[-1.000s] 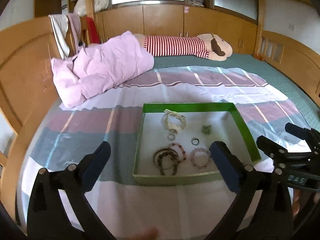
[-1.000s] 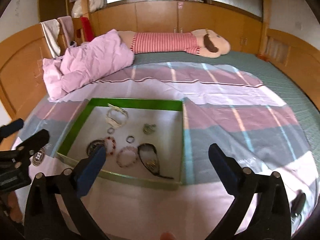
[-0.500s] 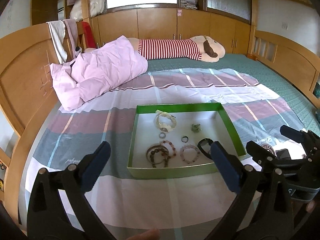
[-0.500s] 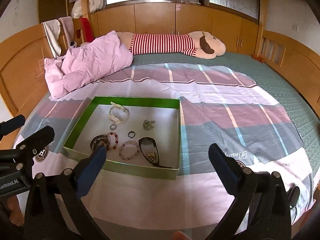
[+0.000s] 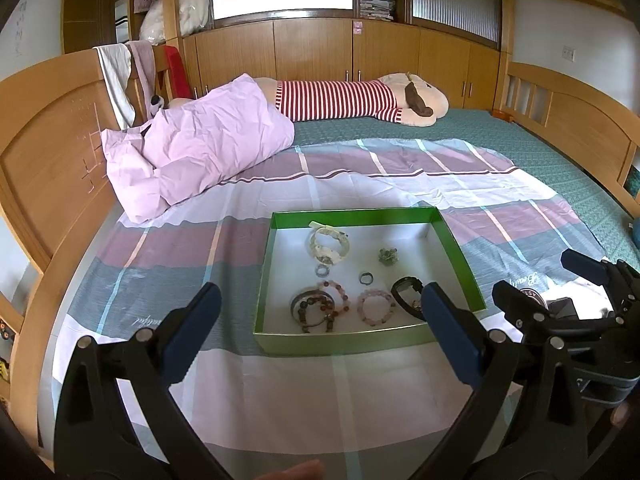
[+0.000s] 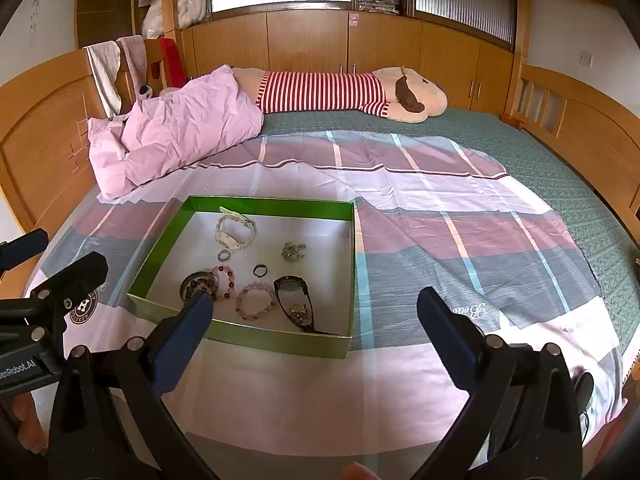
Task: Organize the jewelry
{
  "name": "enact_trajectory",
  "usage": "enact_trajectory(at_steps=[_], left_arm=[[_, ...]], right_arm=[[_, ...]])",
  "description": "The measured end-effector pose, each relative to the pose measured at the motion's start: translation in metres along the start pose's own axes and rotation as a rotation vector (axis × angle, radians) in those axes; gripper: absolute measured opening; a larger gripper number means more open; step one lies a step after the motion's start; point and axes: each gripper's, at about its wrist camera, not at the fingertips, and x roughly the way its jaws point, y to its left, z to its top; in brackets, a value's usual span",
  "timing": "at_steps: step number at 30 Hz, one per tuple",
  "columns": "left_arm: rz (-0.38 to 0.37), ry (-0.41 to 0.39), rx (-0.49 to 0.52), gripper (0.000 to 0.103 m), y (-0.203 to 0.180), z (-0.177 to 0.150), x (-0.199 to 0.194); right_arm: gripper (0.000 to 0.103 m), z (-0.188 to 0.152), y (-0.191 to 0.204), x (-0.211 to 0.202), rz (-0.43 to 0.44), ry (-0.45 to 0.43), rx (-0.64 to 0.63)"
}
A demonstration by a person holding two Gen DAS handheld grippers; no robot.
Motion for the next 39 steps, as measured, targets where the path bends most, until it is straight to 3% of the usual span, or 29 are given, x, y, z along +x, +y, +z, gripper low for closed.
enact_trajectory(at_steps=[39], left_arm=[[-0.021, 0.016, 0.006, 0.099, 0.0002, -0.0010, 0.0050]], right_arm=[[0.100, 0.0008, -0.0064, -0.0006, -0.022, -0.003, -0.007]])
